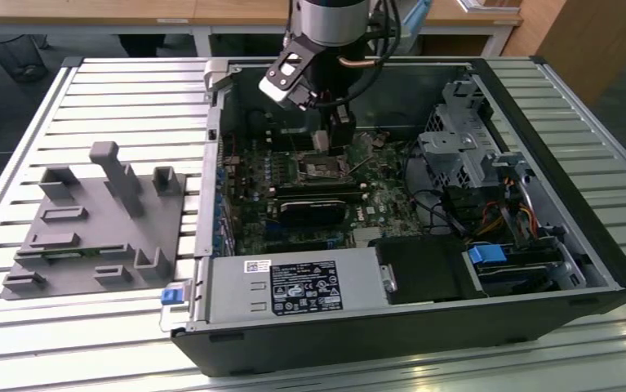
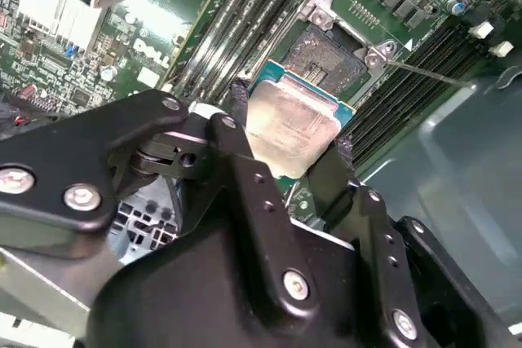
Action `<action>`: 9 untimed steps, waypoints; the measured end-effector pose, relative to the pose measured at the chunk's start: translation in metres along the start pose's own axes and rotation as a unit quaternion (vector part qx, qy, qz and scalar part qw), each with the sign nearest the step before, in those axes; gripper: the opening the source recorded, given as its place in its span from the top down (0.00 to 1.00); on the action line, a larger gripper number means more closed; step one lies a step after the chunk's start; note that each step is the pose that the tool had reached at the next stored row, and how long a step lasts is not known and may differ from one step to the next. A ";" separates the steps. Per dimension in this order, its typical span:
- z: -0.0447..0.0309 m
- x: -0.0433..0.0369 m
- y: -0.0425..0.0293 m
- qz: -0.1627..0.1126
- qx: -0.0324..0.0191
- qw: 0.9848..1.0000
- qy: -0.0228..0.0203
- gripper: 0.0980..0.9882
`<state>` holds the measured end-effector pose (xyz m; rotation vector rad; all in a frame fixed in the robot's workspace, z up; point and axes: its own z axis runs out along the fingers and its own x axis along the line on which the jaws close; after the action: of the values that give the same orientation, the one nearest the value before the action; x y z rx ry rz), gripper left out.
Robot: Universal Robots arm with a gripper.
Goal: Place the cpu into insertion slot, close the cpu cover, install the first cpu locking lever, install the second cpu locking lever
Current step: 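Place the cpu into insertion slot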
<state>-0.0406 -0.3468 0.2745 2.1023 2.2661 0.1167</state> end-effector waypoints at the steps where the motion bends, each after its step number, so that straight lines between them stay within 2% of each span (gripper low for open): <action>1: 0.0001 0.0000 0.0004 0.000 0.000 1.000 0.000 0.50; 9: 0.0004 -0.0001 0.0015 0.000 0.000 1.000 0.000 0.50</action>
<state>-0.0391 -0.3467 0.2742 2.1026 2.2659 0.1168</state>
